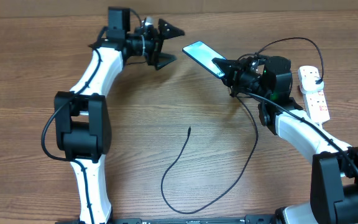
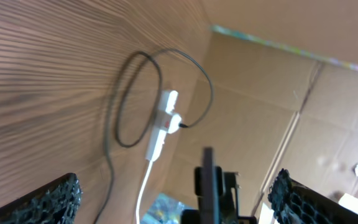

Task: Plug charger to phone and switch on socket
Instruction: 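Move the left gripper to the phone's top end and close on it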

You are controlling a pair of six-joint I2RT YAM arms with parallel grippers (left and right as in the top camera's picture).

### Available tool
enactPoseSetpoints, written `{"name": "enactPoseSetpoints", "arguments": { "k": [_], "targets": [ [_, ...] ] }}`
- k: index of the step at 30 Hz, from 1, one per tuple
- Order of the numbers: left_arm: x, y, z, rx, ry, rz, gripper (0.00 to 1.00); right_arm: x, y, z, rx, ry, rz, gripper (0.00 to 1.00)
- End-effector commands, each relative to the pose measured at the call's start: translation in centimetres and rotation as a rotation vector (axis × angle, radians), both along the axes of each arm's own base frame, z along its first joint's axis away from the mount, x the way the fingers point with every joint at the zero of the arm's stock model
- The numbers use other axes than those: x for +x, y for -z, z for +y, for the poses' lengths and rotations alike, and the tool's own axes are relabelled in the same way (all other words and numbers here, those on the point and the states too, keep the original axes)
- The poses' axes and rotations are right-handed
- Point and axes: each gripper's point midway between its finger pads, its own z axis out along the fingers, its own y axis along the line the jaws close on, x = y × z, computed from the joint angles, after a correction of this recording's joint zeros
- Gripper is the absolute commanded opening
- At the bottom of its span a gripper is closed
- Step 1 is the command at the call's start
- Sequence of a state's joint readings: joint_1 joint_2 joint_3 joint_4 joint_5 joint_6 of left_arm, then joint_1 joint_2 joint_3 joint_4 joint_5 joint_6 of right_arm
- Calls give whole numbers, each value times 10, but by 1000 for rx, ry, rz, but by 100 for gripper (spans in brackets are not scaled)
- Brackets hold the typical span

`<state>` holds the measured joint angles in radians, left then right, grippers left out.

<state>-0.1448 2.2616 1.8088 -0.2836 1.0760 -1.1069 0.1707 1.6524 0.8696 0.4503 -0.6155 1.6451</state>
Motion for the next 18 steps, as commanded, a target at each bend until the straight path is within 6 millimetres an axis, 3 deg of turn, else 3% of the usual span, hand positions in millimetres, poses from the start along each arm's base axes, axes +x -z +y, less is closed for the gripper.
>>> {"name": "enactPoseSetpoints", "arguments": {
  "k": [1, 7, 13, 18],
  "targets": [
    [-8, -9, -22, -49, 19, 76, 100, 13, -16, -6, -7, 68, -63, 4],
    [-5, -4, -42, -13, -40, 107, 100, 18, -22, -2, -16, 122, -94, 4],
    [0, -14, -63, -23, -51, 43, 100, 18, -21, 6, -20, 146, -90, 4],
    [1, -16, -73, -21, -71, 32, 100, 18, -21, 7, 88, 176, 11, 4]
  ]
}}
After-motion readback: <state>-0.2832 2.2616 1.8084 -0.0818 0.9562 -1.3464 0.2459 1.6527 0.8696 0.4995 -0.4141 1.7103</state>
